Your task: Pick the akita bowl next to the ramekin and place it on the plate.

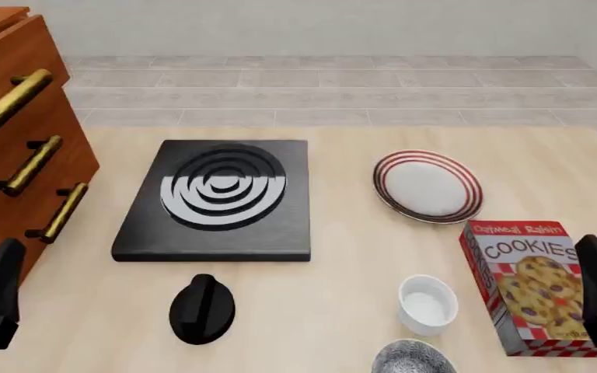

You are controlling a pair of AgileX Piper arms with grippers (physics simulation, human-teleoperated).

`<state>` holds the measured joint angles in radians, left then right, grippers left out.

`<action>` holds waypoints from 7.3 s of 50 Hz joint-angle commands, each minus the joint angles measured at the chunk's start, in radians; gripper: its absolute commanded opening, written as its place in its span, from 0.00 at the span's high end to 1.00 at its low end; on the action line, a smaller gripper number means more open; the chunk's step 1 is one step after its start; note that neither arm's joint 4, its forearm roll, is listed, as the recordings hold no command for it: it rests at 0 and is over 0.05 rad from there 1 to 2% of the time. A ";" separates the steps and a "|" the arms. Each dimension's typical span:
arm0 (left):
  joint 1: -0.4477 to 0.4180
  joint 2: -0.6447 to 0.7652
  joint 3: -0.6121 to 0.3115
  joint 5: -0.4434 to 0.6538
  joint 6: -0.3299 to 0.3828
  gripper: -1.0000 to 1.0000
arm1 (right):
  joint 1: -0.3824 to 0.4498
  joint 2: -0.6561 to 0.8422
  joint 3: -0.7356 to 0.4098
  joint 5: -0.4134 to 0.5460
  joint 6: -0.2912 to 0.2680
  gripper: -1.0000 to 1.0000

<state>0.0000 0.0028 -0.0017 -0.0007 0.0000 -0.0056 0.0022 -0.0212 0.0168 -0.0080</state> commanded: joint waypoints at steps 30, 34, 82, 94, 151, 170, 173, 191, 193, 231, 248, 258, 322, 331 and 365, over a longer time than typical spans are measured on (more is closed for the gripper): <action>0.000 0.004 -0.003 -0.001 0.000 0.00 | 0.112 0.202 -0.462 0.425 -0.045 0.00; 0.000 0.004 -0.003 -0.001 0.000 0.00 | 0.117 0.238 -0.529 0.470 -0.051 0.00; 0.000 0.004 -0.003 -0.001 0.000 0.00 | 0.271 0.682 -1.008 0.938 0.084 0.00; 0.000 0.004 -0.003 -0.001 0.000 0.00 | 0.201 0.714 -1.024 1.058 0.010 0.00; 0.000 0.004 -0.003 -0.001 0.000 0.00 | 0.180 0.557 -0.718 1.132 0.029 0.00; 0.000 0.004 -0.003 -0.001 0.000 0.00 | 0.280 0.510 -0.501 1.006 0.144 0.00; 0.000 0.004 -0.003 -0.001 0.000 0.00 | 0.310 0.531 -0.480 0.973 0.173 0.00; 0.000 0.004 -0.003 -0.001 0.000 0.00 | 0.403 0.620 -0.394 0.834 0.243 0.00; 0.000 0.004 -0.003 -0.001 0.000 0.00 | 0.447 0.654 -0.393 0.797 0.298 0.00; 0.000 0.004 -0.003 -0.001 0.000 0.00 | 0.694 1.037 -0.164 0.291 0.570 0.00; 0.000 0.004 -0.003 -0.001 0.000 0.00 | 0.691 1.090 -0.113 0.208 0.570 1.00; 0.000 0.004 -0.003 -0.001 0.000 0.00 | 0.675 1.067 -0.127 0.244 0.544 1.00; 0.000 0.004 -0.003 -0.001 0.000 0.00 | 0.654 0.848 -0.445 0.480 0.426 1.00; 0.000 0.004 -0.003 -0.001 0.000 0.00 | 0.624 0.817 -0.480 0.475 0.430 1.00; 0.000 0.004 -0.003 -0.001 0.000 0.00 | 0.513 0.841 -0.533 0.300 0.568 1.00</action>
<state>0.0000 0.0073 -0.0043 -0.0017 0.0000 0.5312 0.8083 -0.5356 0.3863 0.5193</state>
